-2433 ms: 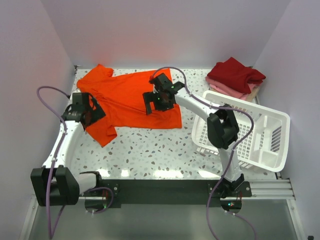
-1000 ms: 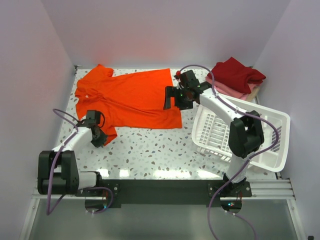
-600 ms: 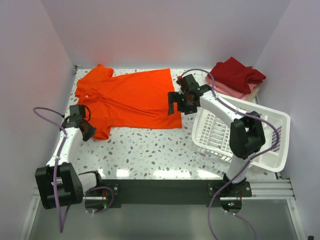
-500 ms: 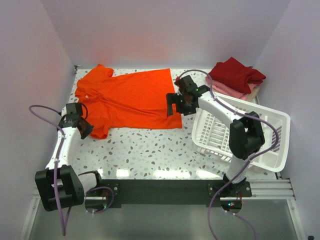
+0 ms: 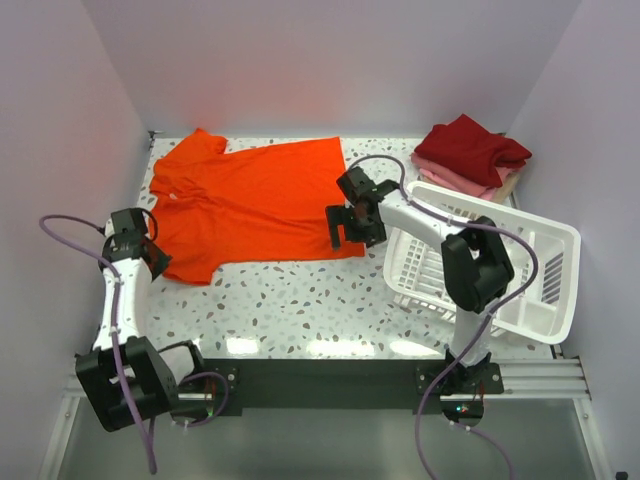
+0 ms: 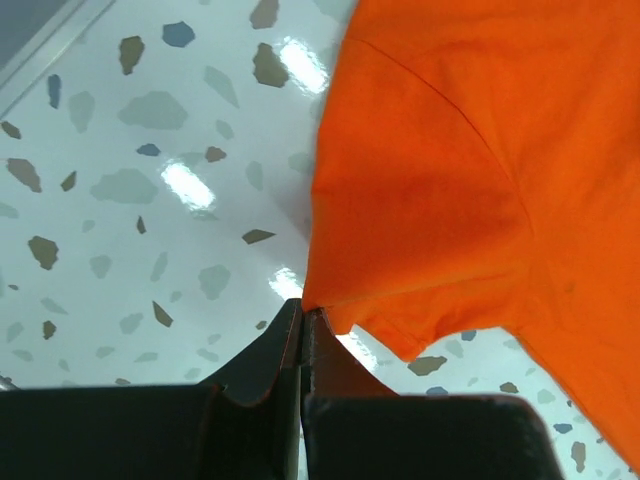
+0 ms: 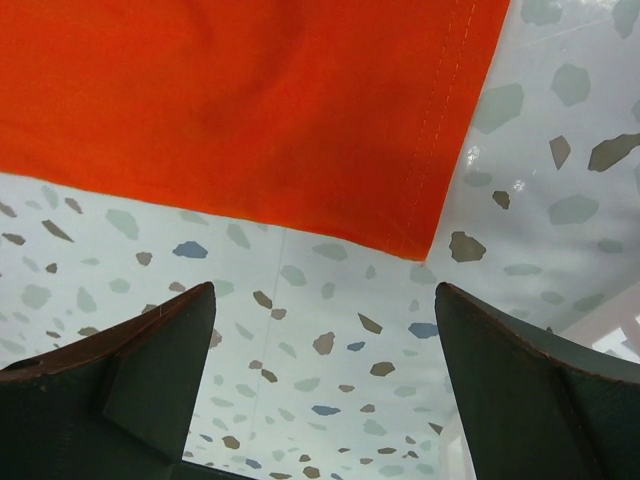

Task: Fold and stack the t-shirts
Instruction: Flatten the tshirt out

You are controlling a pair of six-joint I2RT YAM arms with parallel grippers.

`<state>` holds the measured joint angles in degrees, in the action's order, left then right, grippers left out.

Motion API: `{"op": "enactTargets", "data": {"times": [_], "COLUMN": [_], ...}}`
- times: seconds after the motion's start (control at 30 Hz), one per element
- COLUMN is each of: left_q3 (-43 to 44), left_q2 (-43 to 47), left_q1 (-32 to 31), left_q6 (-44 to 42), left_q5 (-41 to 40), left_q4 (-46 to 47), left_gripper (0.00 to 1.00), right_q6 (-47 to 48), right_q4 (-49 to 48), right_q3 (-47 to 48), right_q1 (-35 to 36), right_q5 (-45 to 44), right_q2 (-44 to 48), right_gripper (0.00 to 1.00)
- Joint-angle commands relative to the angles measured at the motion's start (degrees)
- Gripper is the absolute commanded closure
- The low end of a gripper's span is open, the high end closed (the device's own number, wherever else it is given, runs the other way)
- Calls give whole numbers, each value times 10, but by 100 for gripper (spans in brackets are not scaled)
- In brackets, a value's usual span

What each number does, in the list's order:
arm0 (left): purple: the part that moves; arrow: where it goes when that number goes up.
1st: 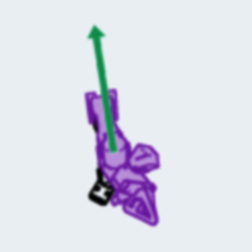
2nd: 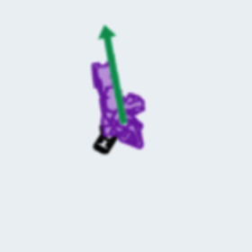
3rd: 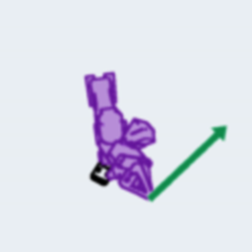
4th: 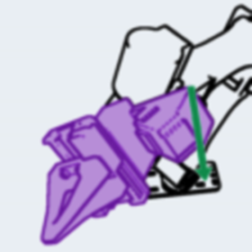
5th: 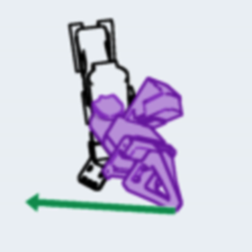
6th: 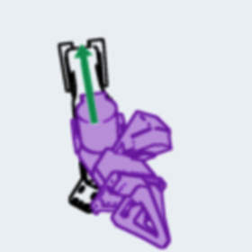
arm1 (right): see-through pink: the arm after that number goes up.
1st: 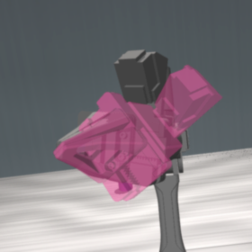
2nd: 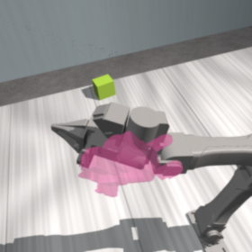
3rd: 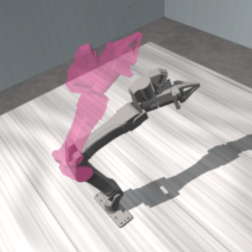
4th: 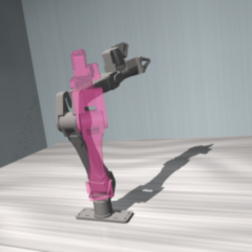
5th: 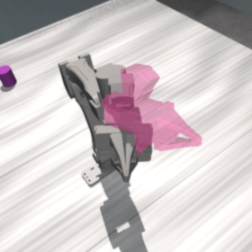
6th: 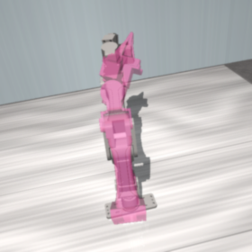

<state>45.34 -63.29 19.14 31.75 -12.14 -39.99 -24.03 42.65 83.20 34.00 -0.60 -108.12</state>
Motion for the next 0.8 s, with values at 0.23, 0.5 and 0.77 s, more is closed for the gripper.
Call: {"op": "enactTargets", "data": {"times": [0.23, 0.5, 0.77], "left_q3": [46, 59, 56], "left_q2": [-2, -12, -3], "left_q1": [101, 105, 106], "left_q6": [-60, -59, -52], "left_q5": [105, 136, 153], "left_q4": [10, 3, -3], "left_gripper": [100, 100, 100], "right_q6": [-60, -75, -53], "right_q4": [-12, -26, -42], "right_q3": [-15, -31, -42], "right_q1": [14, 14, 14], "right_q5": [-57, -77, -86], "right_q2": [-50, -73, -62], "right_gripper": [11, 21, 52]}}
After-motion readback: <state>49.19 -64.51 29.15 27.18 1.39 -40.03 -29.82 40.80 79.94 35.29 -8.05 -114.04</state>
